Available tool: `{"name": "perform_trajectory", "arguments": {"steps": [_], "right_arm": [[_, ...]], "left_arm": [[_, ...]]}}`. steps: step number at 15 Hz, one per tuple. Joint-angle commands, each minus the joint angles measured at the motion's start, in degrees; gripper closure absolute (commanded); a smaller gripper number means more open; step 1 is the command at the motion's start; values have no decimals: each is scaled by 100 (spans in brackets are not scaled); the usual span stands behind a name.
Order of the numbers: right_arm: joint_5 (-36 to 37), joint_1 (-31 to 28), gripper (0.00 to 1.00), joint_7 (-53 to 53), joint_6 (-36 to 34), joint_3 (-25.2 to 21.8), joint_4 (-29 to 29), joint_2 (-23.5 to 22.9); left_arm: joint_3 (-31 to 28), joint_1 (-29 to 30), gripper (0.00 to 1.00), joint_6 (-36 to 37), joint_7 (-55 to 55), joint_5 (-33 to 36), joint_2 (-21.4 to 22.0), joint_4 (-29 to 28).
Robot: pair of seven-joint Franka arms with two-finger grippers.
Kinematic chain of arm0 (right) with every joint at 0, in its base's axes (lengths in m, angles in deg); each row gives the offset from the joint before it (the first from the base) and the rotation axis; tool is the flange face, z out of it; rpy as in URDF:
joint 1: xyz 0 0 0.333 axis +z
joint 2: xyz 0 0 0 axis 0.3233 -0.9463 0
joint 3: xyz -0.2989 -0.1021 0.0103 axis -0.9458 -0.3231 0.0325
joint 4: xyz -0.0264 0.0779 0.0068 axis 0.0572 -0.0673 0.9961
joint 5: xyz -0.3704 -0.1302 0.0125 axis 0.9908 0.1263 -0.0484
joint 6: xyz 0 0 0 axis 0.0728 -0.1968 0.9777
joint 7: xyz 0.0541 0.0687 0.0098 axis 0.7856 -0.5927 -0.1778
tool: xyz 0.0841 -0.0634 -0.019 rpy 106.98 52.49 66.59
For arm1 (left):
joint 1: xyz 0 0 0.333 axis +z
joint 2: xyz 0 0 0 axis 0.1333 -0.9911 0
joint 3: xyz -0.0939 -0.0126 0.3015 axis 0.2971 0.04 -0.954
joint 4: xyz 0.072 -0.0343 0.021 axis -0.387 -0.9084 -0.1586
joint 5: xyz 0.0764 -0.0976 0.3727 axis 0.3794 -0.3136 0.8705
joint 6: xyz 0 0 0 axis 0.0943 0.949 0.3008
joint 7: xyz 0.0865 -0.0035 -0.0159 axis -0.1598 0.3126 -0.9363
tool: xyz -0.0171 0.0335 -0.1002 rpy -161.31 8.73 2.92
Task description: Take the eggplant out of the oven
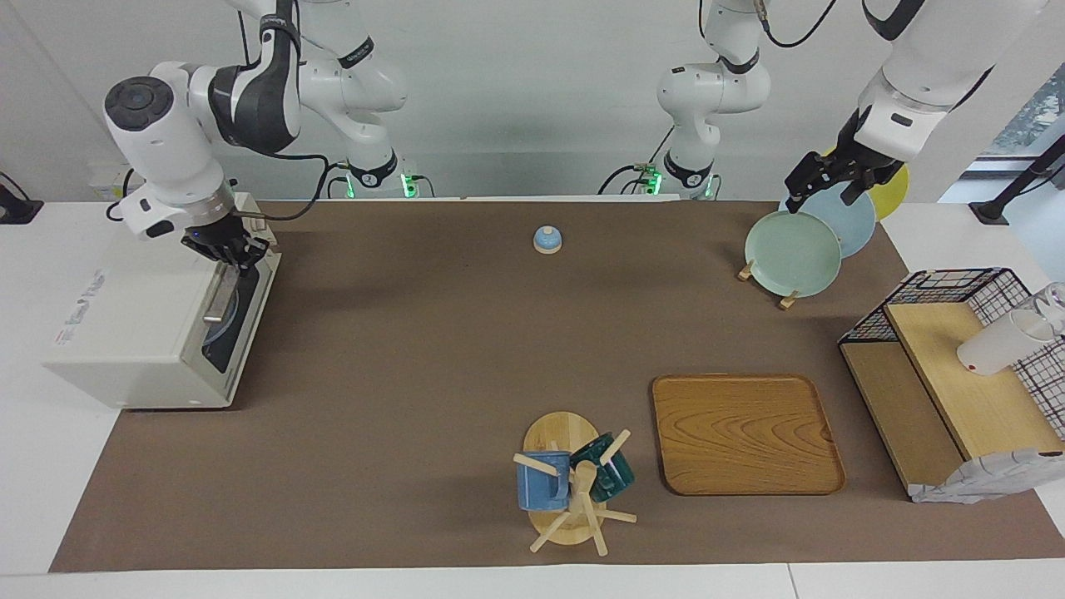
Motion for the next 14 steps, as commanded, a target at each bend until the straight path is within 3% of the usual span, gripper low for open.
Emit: {"name": "perform_trajectory", "arguments": {"steps": [1, 9, 14], "right_arm": [[285, -79, 100, -320, 103, 52, -98, 71], [383, -254, 100, -530, 173, 61, -221, 71], [-2, -62, 100, -487, 981, 70, -730, -8]], "left_arm": [[11, 53, 0, -99, 28, -52, 156, -178], [20, 53, 0, -432, 134, 1, 112, -151], [11, 53, 0, -573, 730, 123, -89, -90]]}}
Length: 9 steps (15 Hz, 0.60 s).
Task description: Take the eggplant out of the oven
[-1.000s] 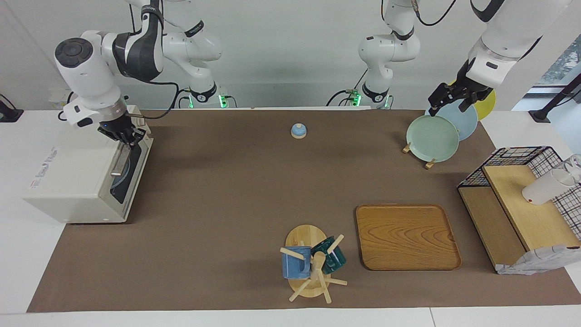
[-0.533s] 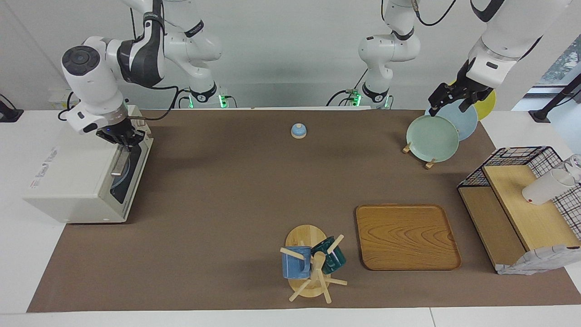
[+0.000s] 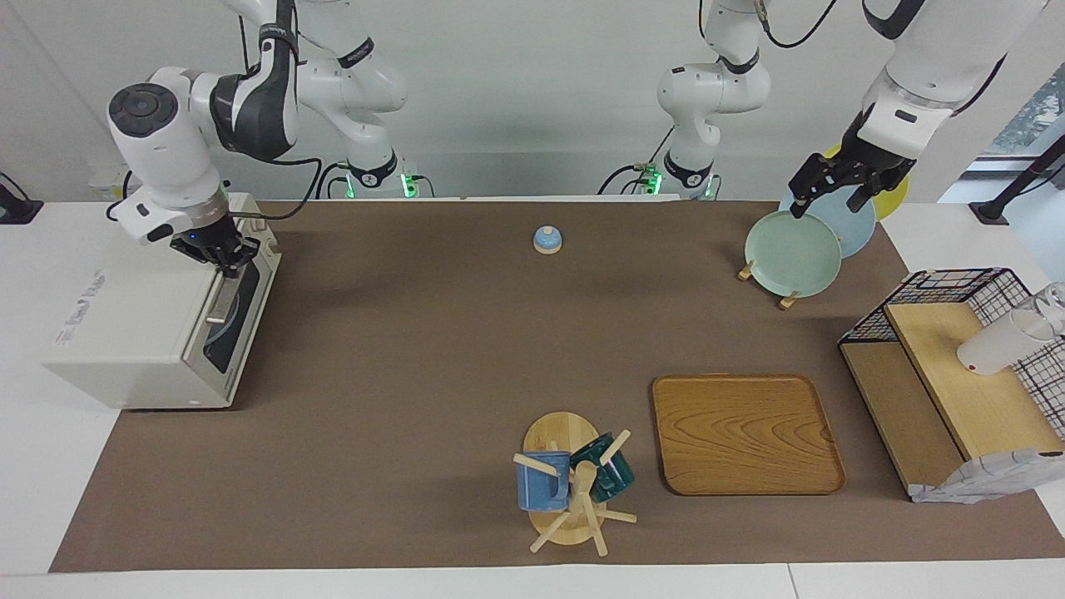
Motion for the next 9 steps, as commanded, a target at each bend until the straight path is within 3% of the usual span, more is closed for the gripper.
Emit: {"name": "perform_trajectory", "arguments": {"steps": [1, 6, 9], "right_arm": [[-342, 145, 100, -62, 806, 22, -465, -240], [-405, 497, 100, 254, 1430, 31, -491, -688], [-431, 497, 100, 298, 2229, 31, -894, -829]], "left_arm": [[21, 9, 0, -214, 421, 255, -114, -64], [39, 0, 0, -626, 931, 309, -720, 24], [48, -18, 0, -863, 1020, 265, -1142, 15]]}}
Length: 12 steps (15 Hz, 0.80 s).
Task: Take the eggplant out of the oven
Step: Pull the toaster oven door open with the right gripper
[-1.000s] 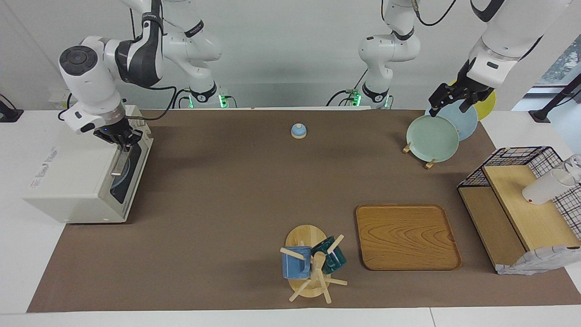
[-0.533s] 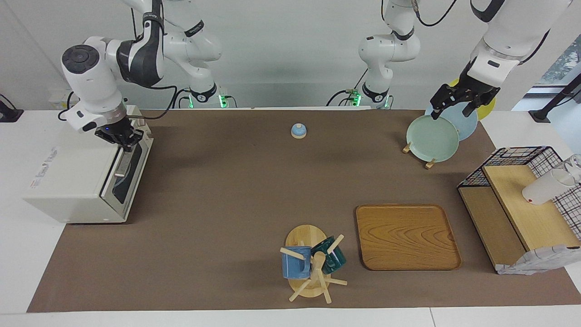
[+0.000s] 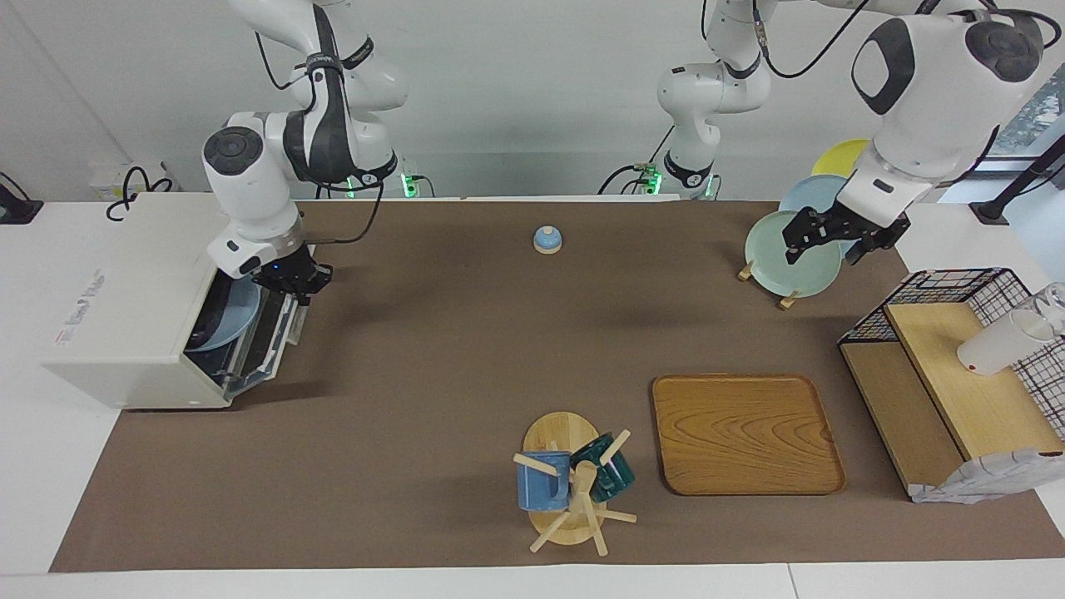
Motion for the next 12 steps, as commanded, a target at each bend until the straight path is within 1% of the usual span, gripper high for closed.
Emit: {"name": "perform_trajectory", "arguments": {"steps": [1, 3, 4, 6, 7, 9, 11, 12], "right_arm": [[165, -233, 100, -88, 1038, -122, -258, -468], [-124, -242, 100, -62, 1355, -122, -268, -881], [-274, -242, 100, -62, 1399, -122, -242, -1022], [-389, -216, 100, 26, 1322, -78, -180, -1041], [-389, -215, 100, 61, 1199, -34, -75, -1050], [-433, -215, 100, 96, 542, 123, 363, -1050], [-495, -215, 100, 612, 5, 509, 750, -1032], [-495, -215, 87, 998, -119, 624, 848, -1015]], "left_arm": [[16, -31, 0, -399, 144, 61, -329, -11], [25, -110, 0, -585, 179, 61, -558, -20], [25, -110, 0, -638, 249, 61, -646, -20], [25, -93, 0, -752, 547, 35, -691, -55], [25, -75, 0, -770, 653, 26, -682, -107], [25, -66, 0, -805, 671, 17, -673, -169], [25, -49, 0, -814, 680, 8, -664, -187], [16, -40, 0, -814, 671, -61, -664, -187]]}}
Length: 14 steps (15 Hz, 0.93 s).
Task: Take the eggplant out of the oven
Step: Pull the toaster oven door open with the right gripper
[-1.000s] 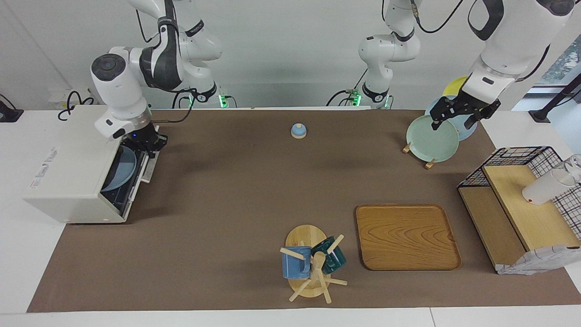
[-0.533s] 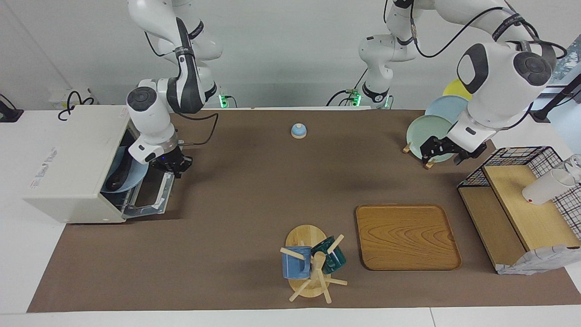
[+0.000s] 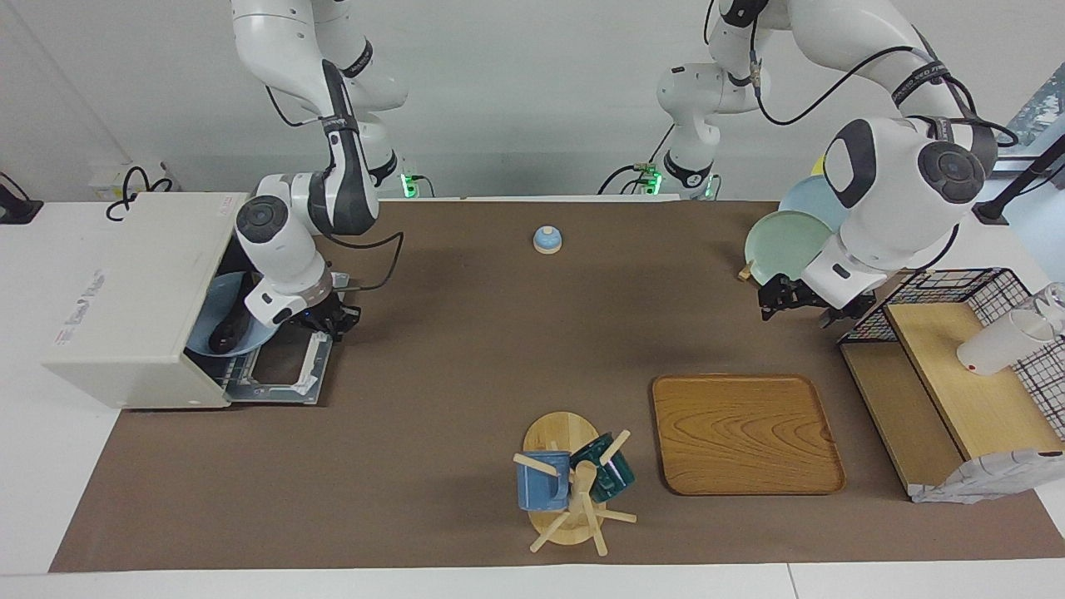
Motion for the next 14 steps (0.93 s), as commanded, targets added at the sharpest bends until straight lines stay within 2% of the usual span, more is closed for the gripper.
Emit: {"name": "perform_trajectory", "arguments": {"steps": [1, 3, 5, 7, 9, 12, 14], "right_arm": [[7, -123, 73, 770, -488, 394, 415, 4], [42, -132, 67, 781, -663, 403, 441, 153], [121, -193, 65, 737, -1102, 377, 502, 478], [401, -254, 65, 737, -1490, 333, 520, 593], [525, -630, 66, 711, -1473, 351, 485, 611], [525, -877, 65, 133, -1351, 351, 389, 629], [525, -1028, 64, -176, -948, 351, 100, 699]], "left_arm": [[-20, 26, 0, -128, 104, -143, 96, -146], [-29, 35, 0, -163, 104, -153, 96, -146], [-20, 52, 0, -163, 104, -153, 96, -146], [-29, 78, 0, -189, 86, -284, 96, -163], [-29, 131, 0, -233, 104, -302, 96, -163], [-29, 131, 0, -313, 104, -302, 104, -216], [-29, 114, 0, -330, 104, -302, 96, -216]]}}
